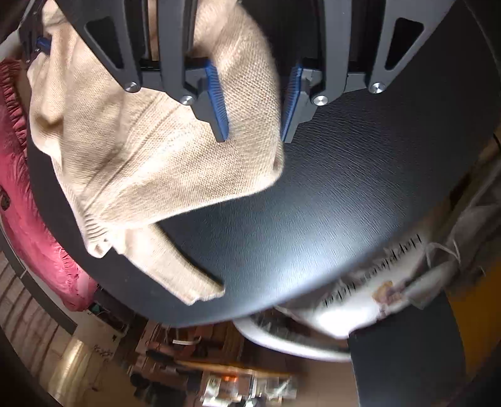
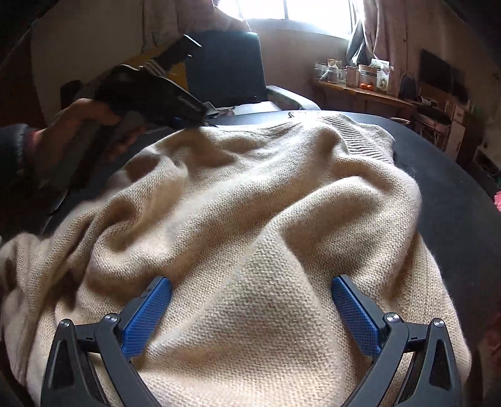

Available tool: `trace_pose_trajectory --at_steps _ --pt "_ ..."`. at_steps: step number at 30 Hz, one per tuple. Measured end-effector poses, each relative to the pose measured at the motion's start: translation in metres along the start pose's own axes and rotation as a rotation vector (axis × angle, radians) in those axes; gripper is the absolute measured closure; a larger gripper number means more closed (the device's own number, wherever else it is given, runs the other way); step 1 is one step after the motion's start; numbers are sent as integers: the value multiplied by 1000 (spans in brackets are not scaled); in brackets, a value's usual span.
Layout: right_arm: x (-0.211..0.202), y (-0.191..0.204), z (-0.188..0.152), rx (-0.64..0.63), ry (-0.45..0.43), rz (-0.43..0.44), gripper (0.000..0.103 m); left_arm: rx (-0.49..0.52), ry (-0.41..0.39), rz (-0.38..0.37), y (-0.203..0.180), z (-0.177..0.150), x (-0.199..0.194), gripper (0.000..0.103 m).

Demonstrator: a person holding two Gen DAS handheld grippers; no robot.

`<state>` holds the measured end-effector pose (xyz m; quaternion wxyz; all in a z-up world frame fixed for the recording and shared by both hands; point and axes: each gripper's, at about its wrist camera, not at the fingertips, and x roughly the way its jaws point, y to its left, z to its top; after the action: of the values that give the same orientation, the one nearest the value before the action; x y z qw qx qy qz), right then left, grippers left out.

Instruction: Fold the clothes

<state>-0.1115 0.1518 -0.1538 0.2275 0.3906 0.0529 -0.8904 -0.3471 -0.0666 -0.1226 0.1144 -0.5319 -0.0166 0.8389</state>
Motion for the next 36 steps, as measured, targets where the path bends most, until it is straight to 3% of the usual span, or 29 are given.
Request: trace_pose_trajectory --at_steps 4,8,11,19,26,30,36 --pt "2 1 0 -10 8 -6 0 41 -54 12 -7 -21 -7 69" --pt "4 2 2 -19 16 -9 0 25 -63 18 -3 -46 -20 79" --pt "6 3 4 -36 33 -10 0 -37 -73 33 13 -71 -36 83" --pt "30 21 28 -133 131 32 0 -251 -141 159 77 -169 -104 86" --pt "55 51 55 -164 162 31 0 -364 -255 120 95 -264 -184 95" --pt "63 78 63 -206 146 33 0 -461 -311 27 99 -323 -219 96" --pt "67 88 67 -218 124 15 0 -530 -270 51 98 -407 -233 94"
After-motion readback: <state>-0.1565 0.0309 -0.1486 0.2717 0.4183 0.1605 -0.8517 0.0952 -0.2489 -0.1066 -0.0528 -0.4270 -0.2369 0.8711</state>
